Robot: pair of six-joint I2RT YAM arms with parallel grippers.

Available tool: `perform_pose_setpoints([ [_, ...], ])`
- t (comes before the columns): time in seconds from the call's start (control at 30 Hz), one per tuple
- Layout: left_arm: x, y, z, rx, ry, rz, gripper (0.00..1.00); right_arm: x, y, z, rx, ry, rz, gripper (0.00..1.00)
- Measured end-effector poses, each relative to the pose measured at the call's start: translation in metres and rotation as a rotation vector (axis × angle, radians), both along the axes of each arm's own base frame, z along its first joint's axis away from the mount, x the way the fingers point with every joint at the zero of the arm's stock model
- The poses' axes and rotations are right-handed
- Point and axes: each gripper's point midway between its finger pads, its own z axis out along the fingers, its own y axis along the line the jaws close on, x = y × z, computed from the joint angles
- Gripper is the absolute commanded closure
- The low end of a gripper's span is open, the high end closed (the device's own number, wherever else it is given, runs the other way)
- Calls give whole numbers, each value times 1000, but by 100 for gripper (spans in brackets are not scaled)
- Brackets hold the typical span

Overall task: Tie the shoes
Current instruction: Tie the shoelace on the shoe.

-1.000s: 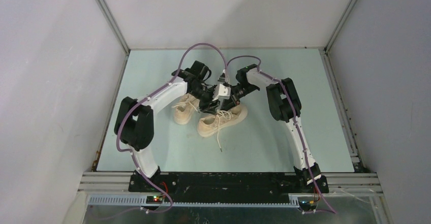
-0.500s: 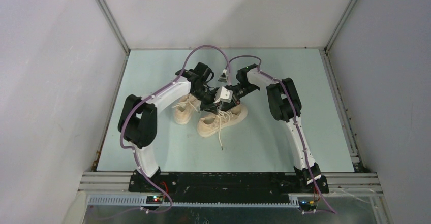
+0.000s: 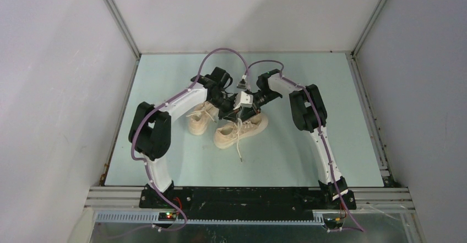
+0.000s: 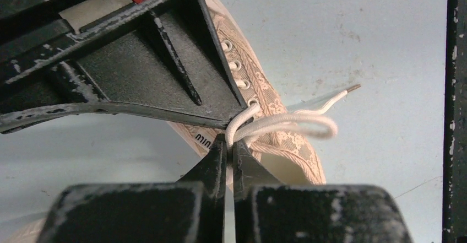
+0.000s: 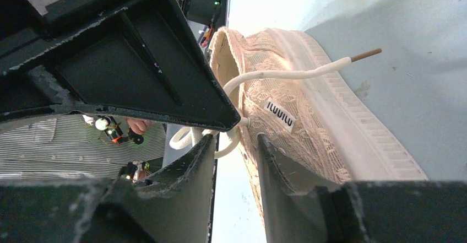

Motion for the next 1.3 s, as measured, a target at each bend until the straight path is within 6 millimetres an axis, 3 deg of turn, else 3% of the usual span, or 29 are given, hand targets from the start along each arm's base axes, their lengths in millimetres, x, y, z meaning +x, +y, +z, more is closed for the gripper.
perform_pose_setpoints([
  [0.33,2,-2,0,-3,28,52,100,-1,0,0,-4,1,2,67],
  [0.73,0,1,-10,10,30,69,100,-3,3,-4,-10,2,14,97],
  [0.83,0,1,-9,9,28,71,99,-3,3,-4,-10,2,14,99],
  [1.0,1,2,-8,8,22,71,88,-1,3,-5,-13,10,6,100],
  [1.23,-1,3,-8,10,22,60,88,3,2,-4,-13,42,-14,100],
  [1.3,-2,3,-8,10,21,55,79,4,2,-4,-14,48,-16,100],
])
